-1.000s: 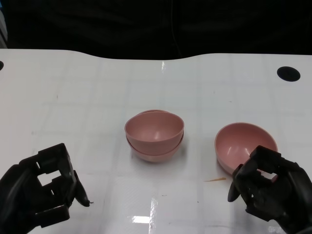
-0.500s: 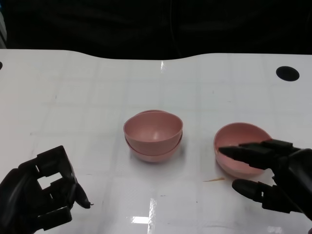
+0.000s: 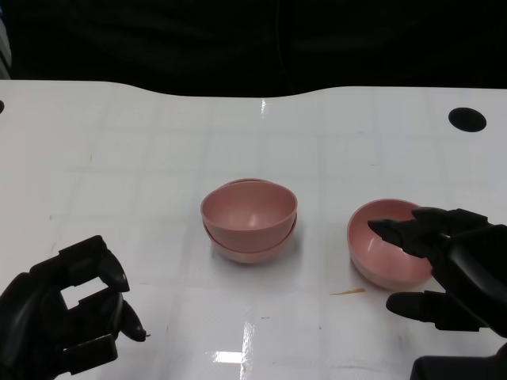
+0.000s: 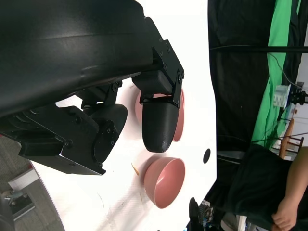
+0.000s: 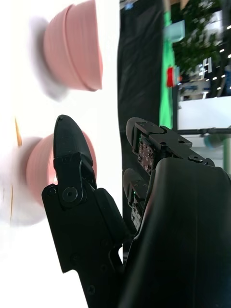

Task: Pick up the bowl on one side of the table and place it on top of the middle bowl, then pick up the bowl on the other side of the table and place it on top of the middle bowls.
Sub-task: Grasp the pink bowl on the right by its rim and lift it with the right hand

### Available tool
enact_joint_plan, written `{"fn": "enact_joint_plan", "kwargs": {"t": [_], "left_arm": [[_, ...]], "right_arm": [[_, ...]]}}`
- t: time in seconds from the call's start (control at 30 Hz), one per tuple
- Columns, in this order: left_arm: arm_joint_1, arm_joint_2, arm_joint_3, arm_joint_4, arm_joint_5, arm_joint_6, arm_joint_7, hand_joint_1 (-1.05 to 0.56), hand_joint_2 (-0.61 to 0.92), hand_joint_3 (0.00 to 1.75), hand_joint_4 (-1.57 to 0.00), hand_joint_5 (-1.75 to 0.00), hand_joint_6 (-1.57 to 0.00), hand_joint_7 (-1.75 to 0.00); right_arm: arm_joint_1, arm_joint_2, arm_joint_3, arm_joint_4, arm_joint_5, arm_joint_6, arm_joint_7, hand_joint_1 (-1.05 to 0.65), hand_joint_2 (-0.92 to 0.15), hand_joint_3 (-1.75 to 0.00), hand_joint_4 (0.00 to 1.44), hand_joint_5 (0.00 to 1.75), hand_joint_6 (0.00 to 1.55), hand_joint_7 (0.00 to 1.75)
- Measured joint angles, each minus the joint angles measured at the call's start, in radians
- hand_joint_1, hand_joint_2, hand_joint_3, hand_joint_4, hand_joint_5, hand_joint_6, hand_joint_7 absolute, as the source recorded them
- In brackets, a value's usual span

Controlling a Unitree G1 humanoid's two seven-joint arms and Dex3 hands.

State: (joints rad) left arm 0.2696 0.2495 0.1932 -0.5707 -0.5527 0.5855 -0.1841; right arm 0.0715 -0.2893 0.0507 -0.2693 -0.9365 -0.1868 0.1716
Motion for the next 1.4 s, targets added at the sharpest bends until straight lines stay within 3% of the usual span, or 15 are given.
{"fn": "enact_joint_plan", "kwargs": {"t": [0.2,0.57,0.93,1.23,1.33,1.37,1.4], "left_arm": [[-0.001,0.000,0.010,-0.012,-0.001,0.042,0.022,0.36,0.92,1.33,-0.81,-1.75,-0.59,-1.75],[-0.004,0.000,0.028,-0.020,0.000,0.053,0.026,0.33,0.92,1.30,-0.76,-1.75,-0.56,-1.75],[-0.002,0.002,0.028,-0.016,0.015,0.050,0.022,0.32,0.92,1.30,-0.77,-1.75,-0.58,-1.75],[-0.001,0.000,0.027,-0.015,0.019,0.049,0.021,0.32,0.92,1.29,-0.78,-1.75,-0.60,-1.75],[-0.001,-0.001,0.026,-0.015,0.020,0.045,0.022,0.31,0.92,1.29,-0.79,-1.75,-0.60,-1.75],[0.000,-0.001,0.026,-0.015,0.021,0.045,0.022,0.31,0.92,1.29,-0.79,-1.75,-0.60,-1.75],[0.000,-0.001,0.026,-0.015,0.021,0.045,0.022,0.31,0.92,1.29,-0.79,-1.75,-0.61,-1.75]], "right_arm": [[-0.050,-0.031,0.054,0.073,0.000,0.061,0.013,-0.78,-0.92,-0.18,0.40,0.02,0.45,0.01],[-0.184,-0.041,0.175,0.357,-0.007,0.116,-0.058,-0.76,-0.92,-0.15,0.45,0.03,0.49,0.01],[-0.283,-0.041,0.267,0.572,0.012,0.111,-0.157,-0.72,-0.92,-0.17,0.47,0.02,0.50,0.01],[-0.436,-0.029,0.324,0.835,0.056,0.069,-0.279,-0.62,-0.92,-0.15,0.52,0.04,0.54,0.02],[-0.474,-0.021,0.338,0.935,0.076,0.024,-0.375,-0.40,-0.92,-0.12,0.77,0.15,0.73,0.09],[-0.484,-0.019,0.341,0.972,0.086,-0.006,-0.423,-0.30,-0.92,-0.13,0.92,0.48,0.95,0.16],[-0.491,-0.017,0.342,1.006,0.096,-0.040,-0.471,-0.25,-0.92,-0.14,0.91,0.87,1.09,0.17]]}}
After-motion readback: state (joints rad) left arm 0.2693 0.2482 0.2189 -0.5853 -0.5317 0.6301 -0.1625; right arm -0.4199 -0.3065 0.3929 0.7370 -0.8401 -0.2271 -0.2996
